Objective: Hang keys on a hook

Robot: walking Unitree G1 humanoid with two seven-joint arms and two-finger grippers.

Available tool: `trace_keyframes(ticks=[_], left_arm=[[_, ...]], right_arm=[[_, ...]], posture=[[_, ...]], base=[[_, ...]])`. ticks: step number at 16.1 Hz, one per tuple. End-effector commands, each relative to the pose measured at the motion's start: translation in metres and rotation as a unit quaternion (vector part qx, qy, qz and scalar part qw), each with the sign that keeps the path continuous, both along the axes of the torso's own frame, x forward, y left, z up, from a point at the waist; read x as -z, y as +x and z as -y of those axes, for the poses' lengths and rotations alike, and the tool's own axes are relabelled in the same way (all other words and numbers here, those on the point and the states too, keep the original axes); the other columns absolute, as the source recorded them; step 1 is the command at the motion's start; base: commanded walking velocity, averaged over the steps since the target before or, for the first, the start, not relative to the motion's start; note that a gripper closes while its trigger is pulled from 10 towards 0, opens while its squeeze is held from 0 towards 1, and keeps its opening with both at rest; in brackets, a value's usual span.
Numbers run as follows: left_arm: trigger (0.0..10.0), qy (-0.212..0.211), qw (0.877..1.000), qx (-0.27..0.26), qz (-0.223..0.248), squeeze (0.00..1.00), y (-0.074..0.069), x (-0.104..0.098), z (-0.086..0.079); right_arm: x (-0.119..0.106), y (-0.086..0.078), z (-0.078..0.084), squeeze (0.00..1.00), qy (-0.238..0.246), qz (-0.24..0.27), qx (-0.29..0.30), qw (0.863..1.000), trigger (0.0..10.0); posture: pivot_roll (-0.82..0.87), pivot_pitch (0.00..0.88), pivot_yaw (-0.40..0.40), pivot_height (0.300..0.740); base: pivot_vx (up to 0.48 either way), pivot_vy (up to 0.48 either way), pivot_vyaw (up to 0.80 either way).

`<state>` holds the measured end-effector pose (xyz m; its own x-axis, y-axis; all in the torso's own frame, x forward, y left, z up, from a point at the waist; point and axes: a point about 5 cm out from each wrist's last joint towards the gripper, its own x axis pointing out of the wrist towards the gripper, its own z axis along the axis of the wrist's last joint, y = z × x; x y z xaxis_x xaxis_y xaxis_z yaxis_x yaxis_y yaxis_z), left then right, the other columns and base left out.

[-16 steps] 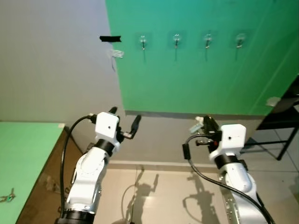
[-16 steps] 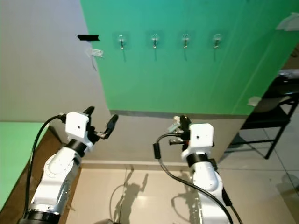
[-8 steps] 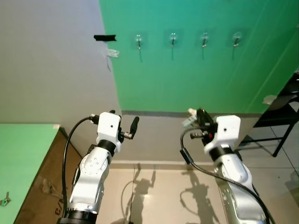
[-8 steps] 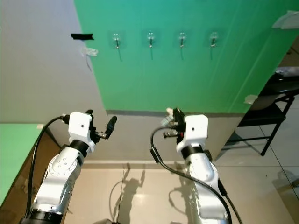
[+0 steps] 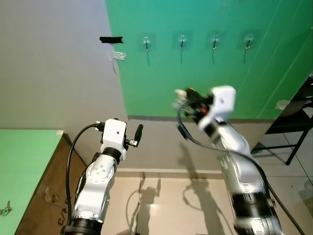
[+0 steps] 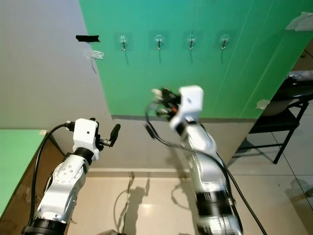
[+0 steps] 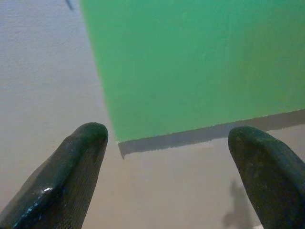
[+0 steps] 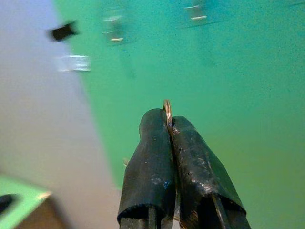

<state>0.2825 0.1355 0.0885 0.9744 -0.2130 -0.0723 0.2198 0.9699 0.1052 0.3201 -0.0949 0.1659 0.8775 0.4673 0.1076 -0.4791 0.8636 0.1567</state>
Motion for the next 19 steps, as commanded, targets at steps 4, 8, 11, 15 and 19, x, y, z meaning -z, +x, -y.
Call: trace_keyframes(ticks=[4,8,11,15,19], left_arm=[[10.0,0.004,1.000,0.003,0.011,0.00,0.004,-0.003,0.003],[10.0,0.005,1.000,0.006,0.015,0.00,0.004,-0.004,0.004],[10.0,0.005,1.000,0.009,0.015,0.00,0.004,-0.004,0.005],[10.0,0.005,1.000,0.012,0.017,0.00,0.004,-0.004,0.007],[10.0,0.004,1.000,0.020,0.013,0.00,0.004,-0.003,0.010]], right_arm=[[-0.026,0.017,-0.020,0.00,-0.005,0.022,-0.086,0.996,0.0],[-0.039,0.037,-0.014,0.00,-0.014,0.036,-0.059,0.998,0.0],[-0.050,0.052,-0.005,0.00,-0.019,0.046,-0.022,0.998,0.0],[-0.057,0.066,0.011,0.00,-0.021,0.041,0.028,0.999,0.0],[-0.055,0.068,0.010,0.00,-0.017,0.040,0.018,0.999,0.0]], posture=[[-0.08,0.000,0.042,0.740],[-0.07,0.000,0.037,0.740],[-0.06,0.000,0.034,0.740],[-0.05,0.000,0.024,0.740],[-0.05,0.000,0.022,0.740]], base=[[0.000,0.000,0.00],[0.000,0.000,0.00],[0.000,0.000,0.00],[0.000,0.000,0.00],[0.000,0.000,0.00]])
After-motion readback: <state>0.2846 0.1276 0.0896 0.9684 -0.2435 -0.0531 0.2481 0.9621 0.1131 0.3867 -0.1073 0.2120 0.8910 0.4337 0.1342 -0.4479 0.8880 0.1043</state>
